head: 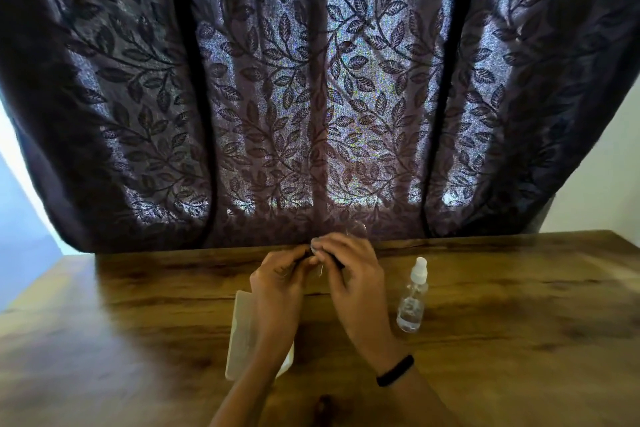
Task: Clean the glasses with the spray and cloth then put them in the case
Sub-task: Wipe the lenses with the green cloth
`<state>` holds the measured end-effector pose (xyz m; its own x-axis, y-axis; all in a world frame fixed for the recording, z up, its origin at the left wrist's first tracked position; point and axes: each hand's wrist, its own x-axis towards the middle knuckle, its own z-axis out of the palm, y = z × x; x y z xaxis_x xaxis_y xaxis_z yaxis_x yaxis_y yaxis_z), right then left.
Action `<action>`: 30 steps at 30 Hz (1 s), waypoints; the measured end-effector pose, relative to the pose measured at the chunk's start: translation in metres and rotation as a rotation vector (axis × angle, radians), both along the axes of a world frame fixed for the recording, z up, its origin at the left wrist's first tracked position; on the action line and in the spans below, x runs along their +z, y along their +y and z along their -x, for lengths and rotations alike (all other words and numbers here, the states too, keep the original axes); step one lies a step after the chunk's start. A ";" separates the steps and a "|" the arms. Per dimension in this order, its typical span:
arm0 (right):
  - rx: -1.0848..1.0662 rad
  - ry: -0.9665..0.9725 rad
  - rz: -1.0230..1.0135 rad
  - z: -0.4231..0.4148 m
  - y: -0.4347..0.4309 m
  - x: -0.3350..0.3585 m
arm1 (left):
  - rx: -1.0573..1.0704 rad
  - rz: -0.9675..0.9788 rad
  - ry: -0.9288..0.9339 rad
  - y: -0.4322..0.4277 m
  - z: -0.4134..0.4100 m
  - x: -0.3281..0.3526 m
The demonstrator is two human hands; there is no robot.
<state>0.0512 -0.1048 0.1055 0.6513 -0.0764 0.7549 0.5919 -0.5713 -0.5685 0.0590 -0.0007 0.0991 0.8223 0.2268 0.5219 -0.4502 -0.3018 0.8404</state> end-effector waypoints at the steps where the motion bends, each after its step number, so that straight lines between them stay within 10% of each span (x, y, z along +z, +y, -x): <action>1: 0.009 -0.007 0.014 0.002 -0.002 -0.002 | -0.010 0.027 0.011 -0.001 0.002 -0.001; 30: -0.046 0.075 0.082 -0.002 -0.037 0.003 | -0.130 0.318 0.196 -0.004 0.013 -0.003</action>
